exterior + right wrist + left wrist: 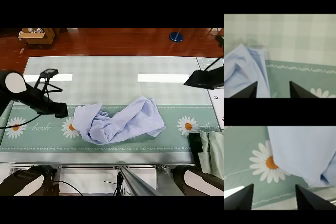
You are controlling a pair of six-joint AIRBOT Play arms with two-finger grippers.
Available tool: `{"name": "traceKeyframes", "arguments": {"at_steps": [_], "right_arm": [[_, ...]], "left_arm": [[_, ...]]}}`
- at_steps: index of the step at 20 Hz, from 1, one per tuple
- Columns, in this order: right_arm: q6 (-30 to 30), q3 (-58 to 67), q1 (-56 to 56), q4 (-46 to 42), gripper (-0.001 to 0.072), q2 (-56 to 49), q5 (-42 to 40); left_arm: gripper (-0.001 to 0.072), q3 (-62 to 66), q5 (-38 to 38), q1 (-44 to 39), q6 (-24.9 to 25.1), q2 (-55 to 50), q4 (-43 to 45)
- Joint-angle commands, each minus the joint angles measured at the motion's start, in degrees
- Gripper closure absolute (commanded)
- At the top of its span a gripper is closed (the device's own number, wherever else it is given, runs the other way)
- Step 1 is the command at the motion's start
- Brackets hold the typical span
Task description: Fold the shirts.
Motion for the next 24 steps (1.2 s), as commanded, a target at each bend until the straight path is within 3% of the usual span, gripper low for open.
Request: {"name": "traceKeyframes", "arguments": {"at_steps": [1,3,5,6,13,16,17,19,20,22,24], "right_arm": [[-3.0,-7.6,-3.3,4.0,0.0231,0.2,-1.4],[-4.8,-11.0,-3.4,6.6,0.0229,0.2,-1.8],[-5.9,-13.1,-3.4,8.0,0.0209,0.2,-1.8],[-6.0,-13.8,-3.4,8.5,0.0156,0.2,-1.8],[-6.1,-14.2,-3.4,10.8,0.0155,0.2,-1.2],[-6.1,-14.2,-3.4,11.0,0.0155,0.2,-0.6],[-6.1,-14.2,-3.4,11.0,0.0156,0.2,-0.6],[-6.1,-14.2,-3.4,10.9,0.0156,0.2,-0.3],[-6.1,-14.2,-3.4,10.9,0.0155,0.2,0.0],[-6.2,-14.2,-3.4,10.0,0.0155,0.2,1.0],[-6.1,-14.2,-3.4,7.3,0.0155,0.2,1.3]], "left_arm": [[0.0068,-9.3,2.3,7.3,5.2,0.0,-16.5],[0.0011,-13.4,2.9,8.9,6.0,0.0,-19.3],[0.001,-17.7,4.7,8.9,6.0,0.0,-19.9],[0.001,-19.7,6.2,8.9,6.0,0.0,-21.4],[0.0018,-24.2,24.2,8.2,6.0,-3.0,-34.5],[0.0026,-24.2,25.7,6.0,6.0,-7.9,-35.7],[0.0065,-24.2,25.5,5.5,6.0,-9.6,-35.7],[0.0403,-24.2,25.0,5.4,6.0,-12.4,-35.7],[0.0477,-24.2,24.9,5.5,6.0,-12.9,-35.7],[0.058,-23.9,23.7,5.9,6.0,-12.6,-35.8],[0.059,-22.6,20.5,6.4,7.4,-11.6,-35.8]]}}
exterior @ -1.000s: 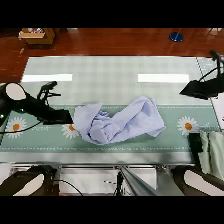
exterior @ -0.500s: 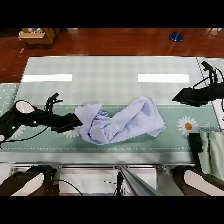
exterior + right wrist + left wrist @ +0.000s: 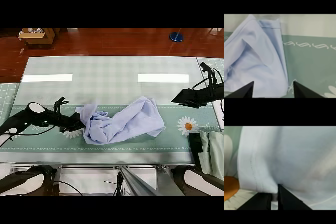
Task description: Fold the shirts.
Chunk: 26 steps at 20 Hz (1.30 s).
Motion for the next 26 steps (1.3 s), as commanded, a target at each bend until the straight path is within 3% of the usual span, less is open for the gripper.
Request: {"name": "traceKeyframes", "arguments": {"at_steps": [1,4,5,12,18,19,20,22,26], "right_arm": [[0.0,0.0,0.0,-3.7,0.0155,0.0,0.7],[0.0,-0.2,0.0,-4.3,0.015,0.0,0.6],[0.0,-1.1,0.0,-3.7,0.015,-0.1,0.4],[-3.0,-16.2,0.0,8.3,0.0151,-4.4,-7.3],[-2.9,-20.0,3.1,12.7,0.0158,-9.5,-11.1],[-2.8,-20.0,5.2,12.7,0.0233,-9.8,-12.1],[-2.8,-20.0,7.8,12.7,0.0353,-10.0,-13.7],[-2.9,-19.0,10.8,12.6,0.0694,-9.9,-14.5],[-4.7,-8.2,8.6,12.2,0.0692,-2.9,-3.7]], "left_arm": [[0.0591,1.7,-4.1,0.6,1.6,1.0,-0.7],[0.0634,3.7,-4.7,0.7,1.8,5.8,-0.8],[0.0687,4.2,-4.7,0.7,1.9,7.4,-0.8],[0.0688,4.8,-5.6,0.7,2.3,10.0,-0.9],[0.0688,6.9,-5.6,1.1,9.6,10.0,-8.6],[0.0688,8.3,-5.6,1.3,10.0,10.0,-9.5],[0.0688,9.8,-5.6,1.5,10.0,10.0,-9.8],[0.0688,13.5,-5.7,2.0,9.9,10.0,-9.8],[0.0689,24.7,-8.5,5.6,9.8,12.4,-9.8]]}}
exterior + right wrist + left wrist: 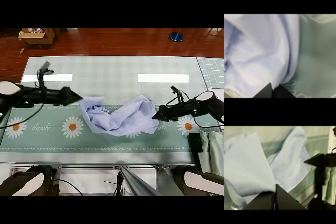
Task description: Fold the shirts.
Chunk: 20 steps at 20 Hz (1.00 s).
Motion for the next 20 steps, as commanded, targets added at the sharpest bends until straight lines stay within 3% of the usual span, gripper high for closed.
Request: {"name": "traceKeyframes", "arguments": {"at_steps": [1,4,6,9,16,20], "right_arm": [[-0.7,10.0,-1.9,0.1,0.0692,7.7,7.2],[2.3,22.7,-7.3,-0.3,0.0693,20.4,5.7],[5.8,29.0,-9.2,-2.2,0.0693,27.3,2.7],[9.9,35.0,-9.1,-4.6,0.0693,33.7,4.7],[16.0,50.2,-9.1,-4.6,0.0693,38.7,17.5],[20.6,62.0,-9.1,-4.6,0.0694,38.6,18.2]], "left_arm": [[0.0688,10.9,-2.8,3.9,0.1,3.0,-0.6],[0.0689,23.3,-5.4,10.6,-1.4,8.5,-0.4],[0.0689,29.8,-6.4,15.2,-4.8,12.2,0.8],[0.0689,35.6,-8.8,19.3,-9.4,17.1,2.6],[0.0689,41.3,-15.3,19.6,-9.6,28.6,2.6],[0.069,52.2,-15.3,19.6,-11.3,29.9,9.0]]}}
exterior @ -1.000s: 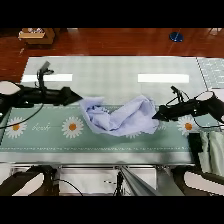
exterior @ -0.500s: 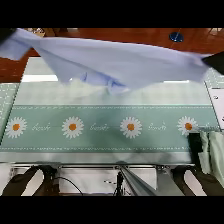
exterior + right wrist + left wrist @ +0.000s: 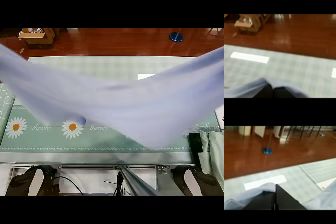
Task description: Fold the shirts.
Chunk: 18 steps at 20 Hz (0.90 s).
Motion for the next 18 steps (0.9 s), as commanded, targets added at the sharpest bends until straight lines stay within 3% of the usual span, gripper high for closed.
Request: {"name": "traceKeyframes", "arguments": {"at_steps": [1,5,8,9,11,18], "right_arm": [[5.5,9.9,0.0,-0.1,0.0693,0.3,1.9],[11.3,15.0,0.0,-0.3,0.0694,0.3,3.9],[11.6,14.9,0.0,-6.6,0.0694,-1.8,15.0],[11.0,14.9,0.0,-8.5,0.0694,-3.7,21.4],[10.5,13.6,0.4,-8.6,0.0694,-6.8,21.0],[10.0,13.5,3.3,-6.2,0.0694,-28.1,21.0]], "left_arm": [[0.069,9.2,-0.7,0.1,-1.7,1.3,7.3],[0.0691,17.7,-1.8,0.1,-1.7,1.3,18.8],[0.069,17.5,-9.6,0.1,-1.7,0.6,27.8],[0.069,16.8,-13.9,0.1,-1.7,-0.3,28.1],[0.069,14.0,-20.5,0.1,-1.7,-2.7,26.3],[0.0689,-1.9,-19.2,-0.3,-0.4,-13.6,22.4]]}}
